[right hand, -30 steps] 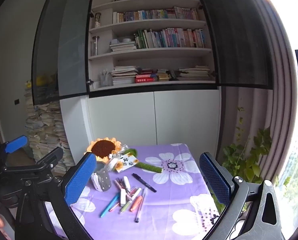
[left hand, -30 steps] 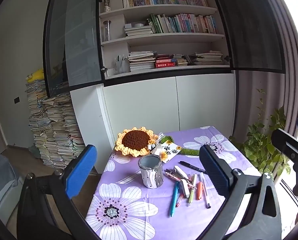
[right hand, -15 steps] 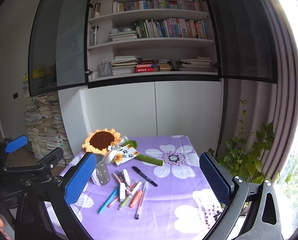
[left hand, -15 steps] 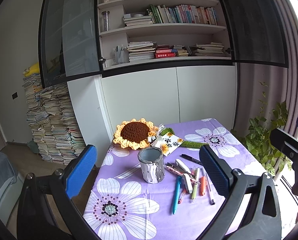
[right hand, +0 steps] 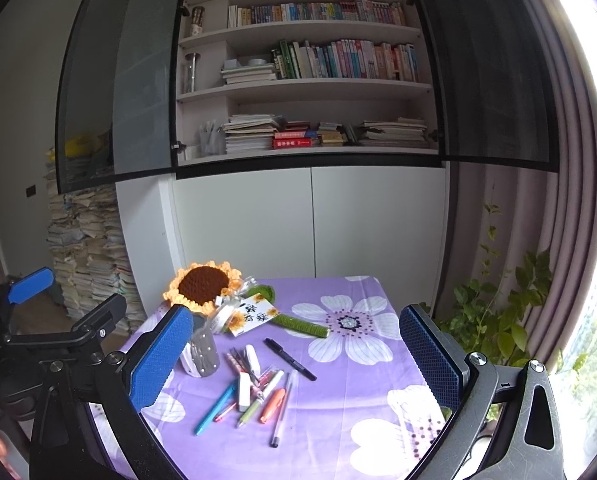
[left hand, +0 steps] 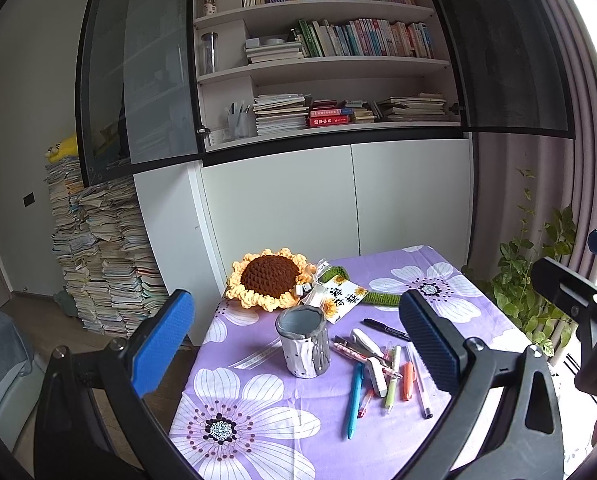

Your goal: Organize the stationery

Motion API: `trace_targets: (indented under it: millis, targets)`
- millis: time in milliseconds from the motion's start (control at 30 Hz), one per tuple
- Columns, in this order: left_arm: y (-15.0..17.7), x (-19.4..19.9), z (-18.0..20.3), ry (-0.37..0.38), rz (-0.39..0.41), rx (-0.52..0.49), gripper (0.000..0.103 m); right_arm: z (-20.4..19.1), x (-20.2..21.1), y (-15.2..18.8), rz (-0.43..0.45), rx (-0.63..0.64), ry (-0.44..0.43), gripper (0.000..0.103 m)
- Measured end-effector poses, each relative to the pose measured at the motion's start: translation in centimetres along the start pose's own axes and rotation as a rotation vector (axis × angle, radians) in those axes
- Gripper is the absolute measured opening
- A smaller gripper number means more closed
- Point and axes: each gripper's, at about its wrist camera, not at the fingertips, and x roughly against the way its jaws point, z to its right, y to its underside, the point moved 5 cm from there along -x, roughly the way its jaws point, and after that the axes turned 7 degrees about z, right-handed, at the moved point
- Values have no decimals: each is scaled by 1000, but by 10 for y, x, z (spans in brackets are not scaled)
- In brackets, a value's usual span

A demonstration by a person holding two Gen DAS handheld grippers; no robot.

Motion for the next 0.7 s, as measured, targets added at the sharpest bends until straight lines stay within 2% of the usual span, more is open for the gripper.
trace_targets:
  millis: [300, 700]
  targets:
    - [3, -1, -1, -3, 21, -3, 102, -1, 1, 6, -2, 4, -7, 103]
    - [20, -29, -8, 3, -39, 9, 102, -4, -24, 14, -66, 15, -9, 103]
